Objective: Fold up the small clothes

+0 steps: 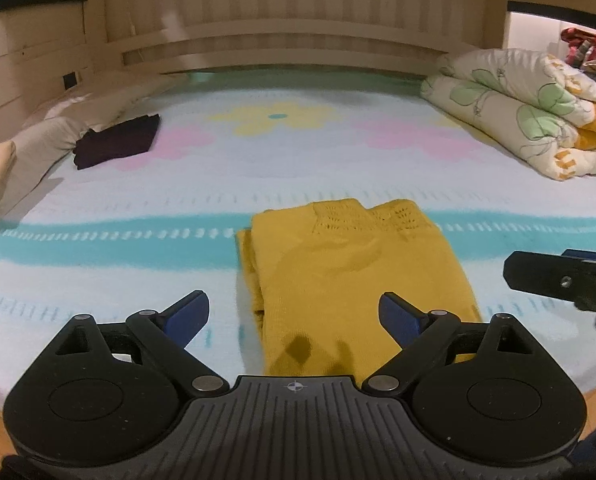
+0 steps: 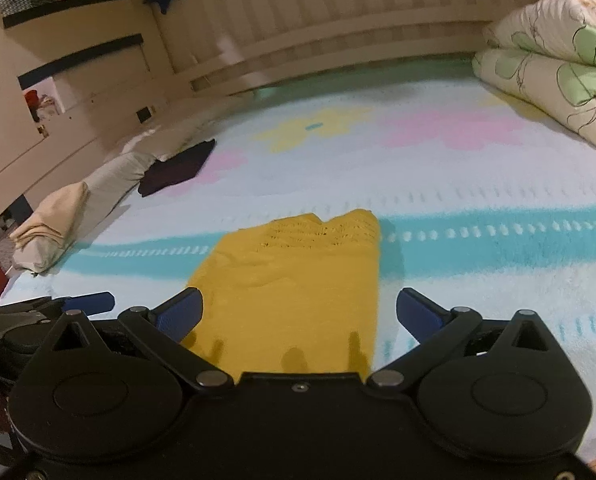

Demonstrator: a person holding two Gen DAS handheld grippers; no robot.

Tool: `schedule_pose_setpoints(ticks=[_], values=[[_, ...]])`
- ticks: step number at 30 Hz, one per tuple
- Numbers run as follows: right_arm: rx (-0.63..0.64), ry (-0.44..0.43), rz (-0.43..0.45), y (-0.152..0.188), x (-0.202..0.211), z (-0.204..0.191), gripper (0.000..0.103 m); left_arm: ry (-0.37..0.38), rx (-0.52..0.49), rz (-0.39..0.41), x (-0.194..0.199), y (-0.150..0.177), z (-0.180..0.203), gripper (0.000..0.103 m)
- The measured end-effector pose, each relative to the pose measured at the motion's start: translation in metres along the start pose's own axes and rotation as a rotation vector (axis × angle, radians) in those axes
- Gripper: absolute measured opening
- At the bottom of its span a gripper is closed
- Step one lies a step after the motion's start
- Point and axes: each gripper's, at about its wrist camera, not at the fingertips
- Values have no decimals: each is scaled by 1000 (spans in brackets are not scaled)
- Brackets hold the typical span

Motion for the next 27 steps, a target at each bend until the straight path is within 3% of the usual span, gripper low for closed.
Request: schedule_pose_setpoints(ticks=[4, 6, 12, 20, 27], values=[[35, 70, 50, 6, 8, -12, 103, 17, 11, 3, 4, 3, 2, 92], [66, 176, 86, 12, 11, -20, 103, 11, 10, -3, 5, 5, 4, 92], [110, 245, 113, 17, 9, -26, 103, -33, -6, -16, 7, 11, 12, 92], [41, 213, -71, 21, -11, -18, 102, -50, 69, -93, -2, 17, 3, 91], [7, 232, -122, 26, -18, -13, 102, -59, 56, -140, -8, 20, 5, 86]])
Point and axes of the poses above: each gripper's, at about its wrist camera, not at the fingertips, and x roughly against the way its jaws point, z to its right, y to its underside, and after that the axes turned 8 degrees about -x, right-handed
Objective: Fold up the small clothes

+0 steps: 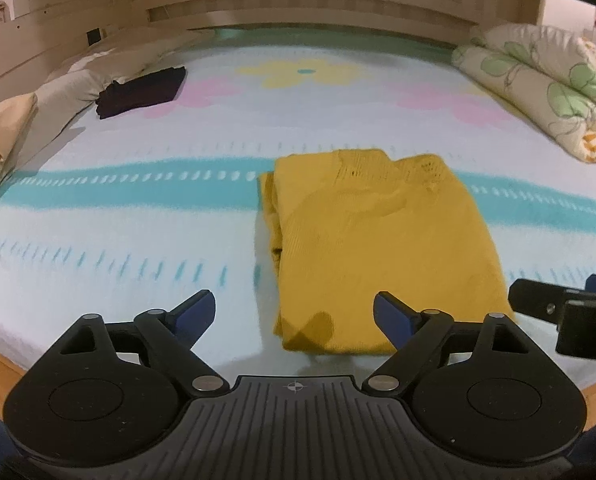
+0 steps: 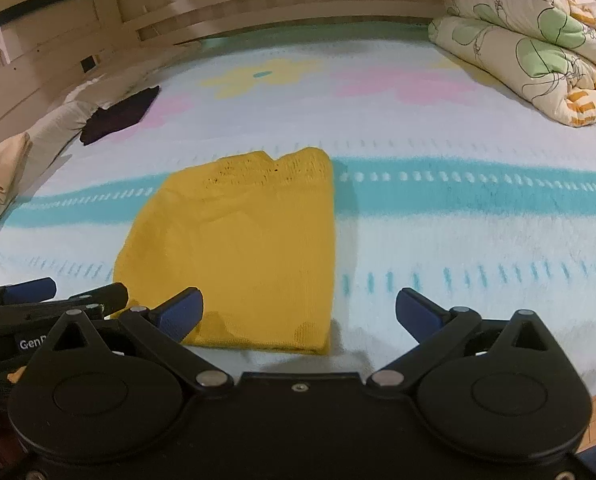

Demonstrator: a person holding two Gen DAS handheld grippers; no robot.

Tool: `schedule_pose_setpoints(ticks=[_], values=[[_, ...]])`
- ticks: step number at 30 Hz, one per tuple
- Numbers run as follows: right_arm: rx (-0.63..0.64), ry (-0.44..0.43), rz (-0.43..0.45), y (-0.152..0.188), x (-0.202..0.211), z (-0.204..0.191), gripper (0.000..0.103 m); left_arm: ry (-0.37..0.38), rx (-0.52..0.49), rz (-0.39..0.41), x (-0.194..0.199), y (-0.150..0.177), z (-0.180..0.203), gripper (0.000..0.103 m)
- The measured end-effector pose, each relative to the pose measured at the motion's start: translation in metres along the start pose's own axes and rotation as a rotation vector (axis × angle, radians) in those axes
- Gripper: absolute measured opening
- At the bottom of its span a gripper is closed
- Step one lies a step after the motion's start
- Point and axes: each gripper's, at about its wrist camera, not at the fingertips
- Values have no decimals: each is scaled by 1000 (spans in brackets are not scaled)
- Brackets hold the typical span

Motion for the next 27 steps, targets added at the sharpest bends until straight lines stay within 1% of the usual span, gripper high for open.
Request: schedule_pose_setpoints(ticks=[4, 10, 20, 27], values=[[-11, 16, -15, 1, -4, 1, 102, 6, -3, -8, -2, 2, 1, 86], [-24, 16, -52, 0, -10, 3, 102, 3, -13, -25, -6, 3, 4, 86], [-44, 46, -80, -1, -18, 6, 102, -2, -30, -57, -12, 5, 9, 86], [-43, 51, -95, -2, -23, 7, 102, -9, -41, -62, -13, 4, 10, 86]])
Point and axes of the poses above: each gripper's, at about its wrist camera, not at the fingertips, and x roughly against the way its jaws point, z to its right, y to its underside, and after that the axes turned 8 degrees about -x, right-handed
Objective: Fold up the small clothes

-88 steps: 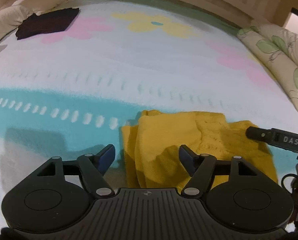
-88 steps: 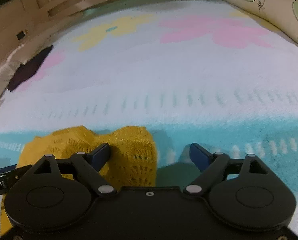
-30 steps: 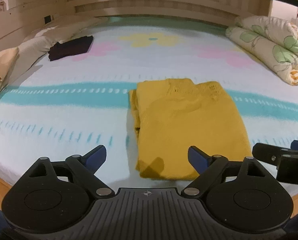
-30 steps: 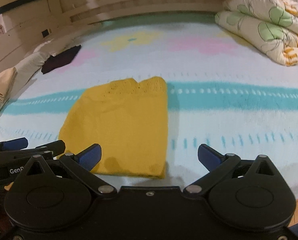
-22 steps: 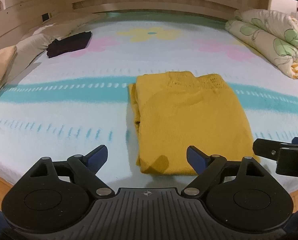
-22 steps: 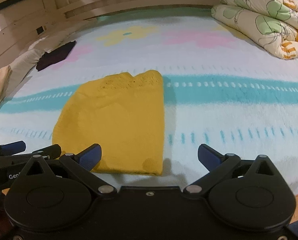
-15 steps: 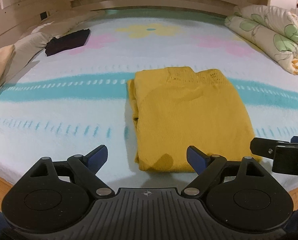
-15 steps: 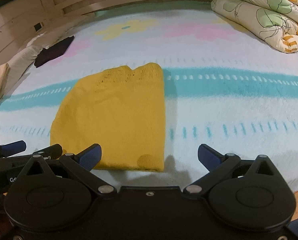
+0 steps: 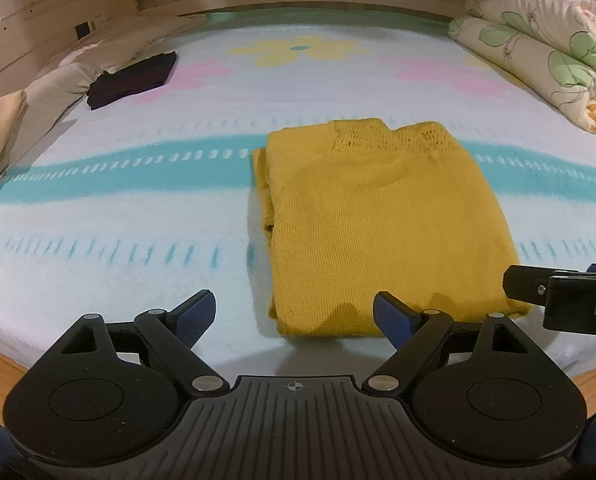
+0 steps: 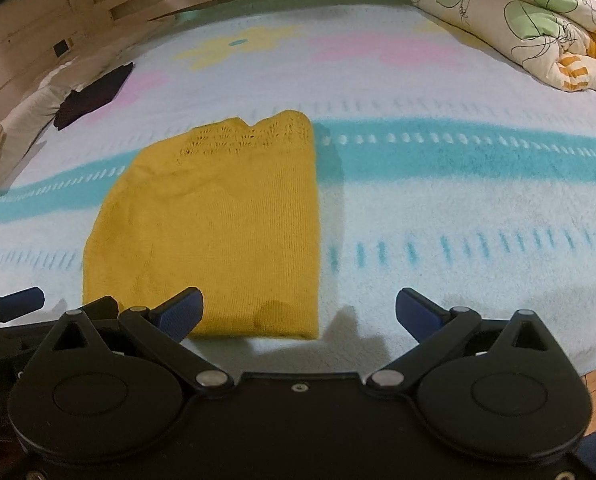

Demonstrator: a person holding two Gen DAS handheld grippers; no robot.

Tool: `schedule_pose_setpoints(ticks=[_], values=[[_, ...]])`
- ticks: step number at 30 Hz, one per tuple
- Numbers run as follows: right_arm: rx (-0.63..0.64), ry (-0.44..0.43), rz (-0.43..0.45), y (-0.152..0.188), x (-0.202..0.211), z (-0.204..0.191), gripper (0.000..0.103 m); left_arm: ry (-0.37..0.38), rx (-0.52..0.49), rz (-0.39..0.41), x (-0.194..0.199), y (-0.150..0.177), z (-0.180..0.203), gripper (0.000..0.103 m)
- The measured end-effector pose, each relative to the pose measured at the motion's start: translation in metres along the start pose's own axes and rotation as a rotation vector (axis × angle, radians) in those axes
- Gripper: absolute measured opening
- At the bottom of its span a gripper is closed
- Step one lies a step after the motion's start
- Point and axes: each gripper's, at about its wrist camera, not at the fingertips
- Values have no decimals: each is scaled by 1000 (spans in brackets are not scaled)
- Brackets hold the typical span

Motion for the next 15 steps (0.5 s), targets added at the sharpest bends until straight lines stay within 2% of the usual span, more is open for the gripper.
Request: schedule_pose_setpoints(ticks=[15], values=[[3, 5, -8, 1, -2, -1, 102, 2, -6, -11, -1, -1, 3, 86]])
Point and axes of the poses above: each gripper's, at about its wrist camera, not at the fingertips, and x roughly against the way its jaws point, z to its right, y to its underside, and after that the axes turned 8 degrees about -x, right-handed
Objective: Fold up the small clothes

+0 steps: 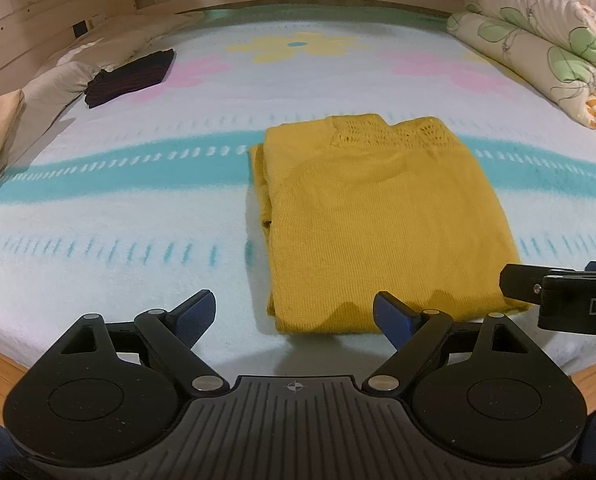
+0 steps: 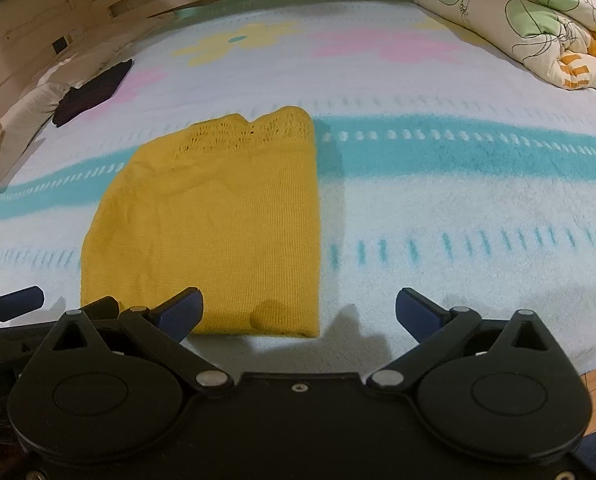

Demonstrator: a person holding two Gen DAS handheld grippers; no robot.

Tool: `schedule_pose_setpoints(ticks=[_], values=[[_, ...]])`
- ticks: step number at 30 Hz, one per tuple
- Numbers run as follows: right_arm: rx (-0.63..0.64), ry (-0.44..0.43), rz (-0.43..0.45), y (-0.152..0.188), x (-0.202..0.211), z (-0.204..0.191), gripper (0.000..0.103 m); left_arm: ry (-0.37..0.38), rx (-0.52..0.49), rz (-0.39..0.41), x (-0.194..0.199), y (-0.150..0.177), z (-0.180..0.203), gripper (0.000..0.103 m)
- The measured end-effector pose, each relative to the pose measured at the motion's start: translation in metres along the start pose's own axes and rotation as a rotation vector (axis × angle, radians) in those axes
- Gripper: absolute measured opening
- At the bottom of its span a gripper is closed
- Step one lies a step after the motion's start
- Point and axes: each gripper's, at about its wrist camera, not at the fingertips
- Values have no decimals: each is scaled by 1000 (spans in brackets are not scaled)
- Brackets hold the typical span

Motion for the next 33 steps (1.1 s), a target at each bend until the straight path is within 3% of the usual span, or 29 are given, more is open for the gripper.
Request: schedule_pose_setpoints(ticks=[33], values=[[-5, -1, 0, 0, 0, -1, 102, 1, -4, -7, 0, -1, 4, 86]])
Point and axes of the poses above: each gripper's, at about its wrist camera, not at the fingertips, and x roughly against the way its jaws point, z to its right, y to its underside, and after that the axes turned 8 degrees about -x, right-handed
